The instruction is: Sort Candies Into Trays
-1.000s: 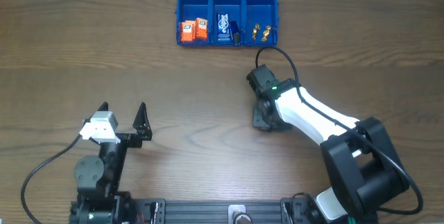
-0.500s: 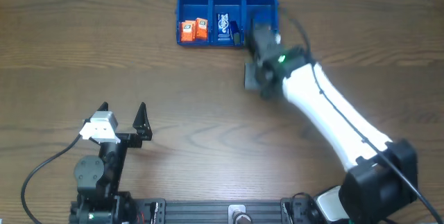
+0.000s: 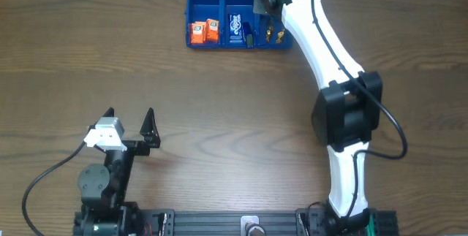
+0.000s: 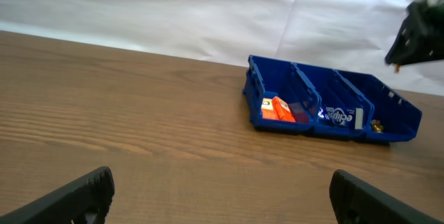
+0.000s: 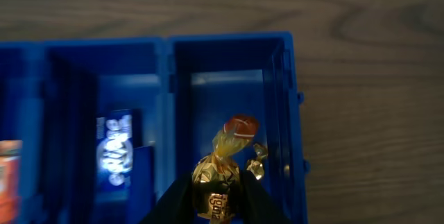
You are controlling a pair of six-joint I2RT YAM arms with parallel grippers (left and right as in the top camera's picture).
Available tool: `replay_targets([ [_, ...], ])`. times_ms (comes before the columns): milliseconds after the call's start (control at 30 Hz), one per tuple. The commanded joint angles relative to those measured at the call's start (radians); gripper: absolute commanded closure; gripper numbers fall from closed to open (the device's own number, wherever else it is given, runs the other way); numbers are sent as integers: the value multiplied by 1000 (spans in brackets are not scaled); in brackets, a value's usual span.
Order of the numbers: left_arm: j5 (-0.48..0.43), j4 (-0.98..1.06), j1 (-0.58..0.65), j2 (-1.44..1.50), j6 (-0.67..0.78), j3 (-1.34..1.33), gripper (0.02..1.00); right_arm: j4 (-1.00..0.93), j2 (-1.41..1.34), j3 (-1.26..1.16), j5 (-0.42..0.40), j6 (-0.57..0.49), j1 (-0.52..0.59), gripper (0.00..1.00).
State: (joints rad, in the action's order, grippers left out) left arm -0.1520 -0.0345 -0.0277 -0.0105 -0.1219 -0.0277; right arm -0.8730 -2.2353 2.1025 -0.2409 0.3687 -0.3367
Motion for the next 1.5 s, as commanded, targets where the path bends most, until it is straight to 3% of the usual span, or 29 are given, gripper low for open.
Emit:
replay_targets([
  [33, -18, -28, 4, 6, 18, 23, 23, 21, -29, 29, -21, -19, 13, 768],
  [67, -18, -28, 4, 6, 18, 23, 20, 23, -32, 29, -21, -20, 14, 717],
  [167, -18, -28, 4, 6, 18, 23, 20, 15, -32, 29, -21, -31, 14, 439],
  [233, -18, -28, 4, 6, 18, 23, 20, 13, -32, 29, -20, -31, 14, 185],
  [300, -18, -28, 4, 6, 18, 23, 20, 2, -19, 29, -21, -34, 23, 56],
  [367, -18, -28, 4, 6, 18, 23, 20, -12, 22, 25, -22, -66, 25, 7],
  [567, -18, -28, 4, 6, 18, 23, 20, -33, 317, -95, -84, -110, 16, 1],
  [733, -18, -28, 4, 6, 18, 23, 20, 31, 700, -417, -142, -117, 16, 1],
  [967, -18, -28, 4, 6, 18, 23, 20, 167, 1242, -1034, -105, -108, 56, 3],
  [1133, -18, -28, 4, 6, 18, 23, 20, 251, 1618, -1378, -65, -109, 219, 3],
  [1367, -18, -28, 4, 6, 18, 23, 20, 513, 2001, -1749, -40, -116, 223, 3],
  [1500, -18, -28, 4, 6, 18, 23, 20, 762, 2106, -1907, 142, -211, 253, 3],
])
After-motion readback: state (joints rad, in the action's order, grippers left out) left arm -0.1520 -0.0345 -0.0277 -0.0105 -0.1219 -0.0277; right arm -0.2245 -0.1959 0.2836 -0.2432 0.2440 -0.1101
